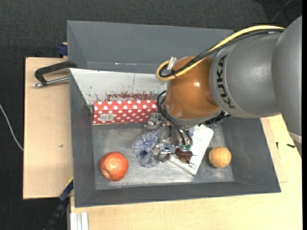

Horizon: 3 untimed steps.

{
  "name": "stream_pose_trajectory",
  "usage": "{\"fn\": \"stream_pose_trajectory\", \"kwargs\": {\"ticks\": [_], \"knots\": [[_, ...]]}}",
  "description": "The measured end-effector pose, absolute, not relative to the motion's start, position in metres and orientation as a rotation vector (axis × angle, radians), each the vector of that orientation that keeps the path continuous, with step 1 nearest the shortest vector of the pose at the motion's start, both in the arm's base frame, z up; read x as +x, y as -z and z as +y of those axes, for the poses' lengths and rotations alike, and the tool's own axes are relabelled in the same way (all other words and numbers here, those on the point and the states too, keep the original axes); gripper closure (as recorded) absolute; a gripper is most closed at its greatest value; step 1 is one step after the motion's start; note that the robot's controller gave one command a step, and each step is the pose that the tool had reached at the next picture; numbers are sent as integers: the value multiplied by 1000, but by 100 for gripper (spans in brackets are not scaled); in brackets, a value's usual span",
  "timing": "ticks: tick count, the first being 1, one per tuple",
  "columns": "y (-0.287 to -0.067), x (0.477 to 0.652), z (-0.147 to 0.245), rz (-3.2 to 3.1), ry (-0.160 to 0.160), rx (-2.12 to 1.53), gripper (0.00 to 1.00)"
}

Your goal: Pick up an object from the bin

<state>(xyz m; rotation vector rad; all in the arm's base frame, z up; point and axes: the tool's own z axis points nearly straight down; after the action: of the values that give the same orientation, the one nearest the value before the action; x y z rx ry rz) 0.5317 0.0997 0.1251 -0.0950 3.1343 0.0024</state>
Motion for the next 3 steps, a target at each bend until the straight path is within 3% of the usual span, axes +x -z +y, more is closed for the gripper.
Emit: {"fn": "stream_pose_trajectory", "kwargs": {"ticks": [1, 2, 3], "knots": [[-72, 556, 81, 3130, -5, -260, 0], [-72, 554, 87, 3140, -2, -67, 0], [-73, 556, 84, 3129, -3, -229, 0]]}}
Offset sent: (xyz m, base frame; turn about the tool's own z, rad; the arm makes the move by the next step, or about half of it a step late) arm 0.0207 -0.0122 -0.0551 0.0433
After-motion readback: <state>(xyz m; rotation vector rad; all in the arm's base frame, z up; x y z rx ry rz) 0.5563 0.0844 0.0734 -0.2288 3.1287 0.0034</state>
